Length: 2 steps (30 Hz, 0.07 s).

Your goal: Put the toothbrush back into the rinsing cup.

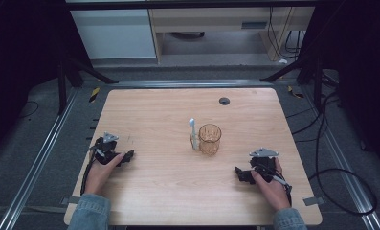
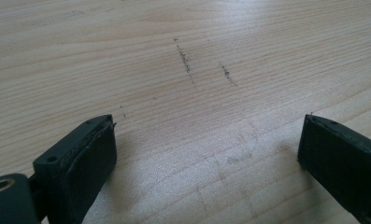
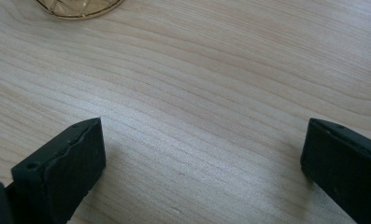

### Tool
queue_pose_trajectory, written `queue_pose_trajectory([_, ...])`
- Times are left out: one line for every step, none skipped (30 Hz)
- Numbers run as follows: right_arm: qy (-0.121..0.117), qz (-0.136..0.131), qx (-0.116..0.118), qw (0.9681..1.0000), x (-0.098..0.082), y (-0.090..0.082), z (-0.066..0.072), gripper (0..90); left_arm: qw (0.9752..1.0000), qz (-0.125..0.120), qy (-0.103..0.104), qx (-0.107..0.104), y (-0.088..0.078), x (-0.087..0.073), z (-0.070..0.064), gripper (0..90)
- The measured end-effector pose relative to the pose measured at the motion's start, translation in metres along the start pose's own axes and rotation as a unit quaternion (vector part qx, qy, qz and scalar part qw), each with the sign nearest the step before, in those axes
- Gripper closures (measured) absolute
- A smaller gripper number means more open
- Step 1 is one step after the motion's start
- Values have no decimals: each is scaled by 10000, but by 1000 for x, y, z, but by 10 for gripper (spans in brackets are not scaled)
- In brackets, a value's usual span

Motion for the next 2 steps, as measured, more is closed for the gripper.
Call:
queue_pose_trajectory([2,1,-6,10000,0,0,0,4,10000,4,-3,8,0,0,0,35])
queue_pose_trajectory([-1,-4,-1,10000,0,0,0,4,10000,4,-16,24,0,0,0,31])
Point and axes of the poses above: each handheld gripper's, and its own axes: y roughly forward along the jaws, x roughly out of its top, z roughly to its left, the point moved 4 cm from there along y, roughly forward along the jaws, and after that the axes turned 12 degrees about -x, right-handed, at the moved point
